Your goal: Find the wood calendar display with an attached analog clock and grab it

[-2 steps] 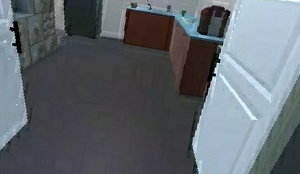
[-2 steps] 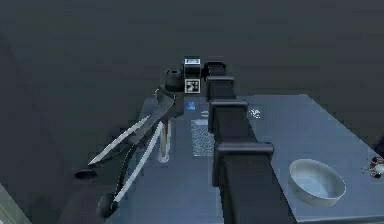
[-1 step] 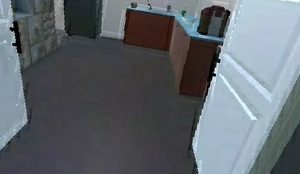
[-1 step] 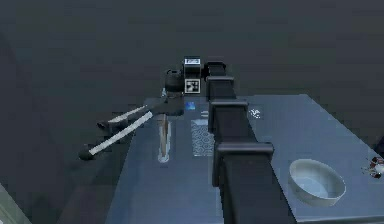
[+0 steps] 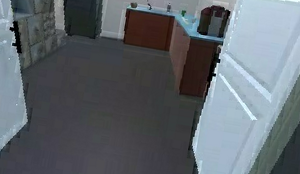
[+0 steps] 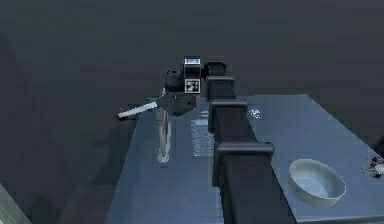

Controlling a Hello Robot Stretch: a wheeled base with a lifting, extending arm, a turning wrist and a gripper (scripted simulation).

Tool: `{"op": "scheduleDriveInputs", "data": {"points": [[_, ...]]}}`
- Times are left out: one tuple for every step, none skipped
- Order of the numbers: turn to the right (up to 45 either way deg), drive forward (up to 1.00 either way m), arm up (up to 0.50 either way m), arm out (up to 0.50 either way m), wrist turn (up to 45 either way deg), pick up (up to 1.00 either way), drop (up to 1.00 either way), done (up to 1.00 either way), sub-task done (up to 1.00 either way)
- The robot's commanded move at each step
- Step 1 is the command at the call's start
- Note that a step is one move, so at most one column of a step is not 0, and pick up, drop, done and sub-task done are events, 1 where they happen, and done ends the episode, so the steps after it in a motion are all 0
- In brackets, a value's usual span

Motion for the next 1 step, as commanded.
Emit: {"op": "scheduleDriveInputs", "data": {"points": [[0.0,0.0,0.0,0.0,24.0,0.0,0.0,0.0,0.0]]}}
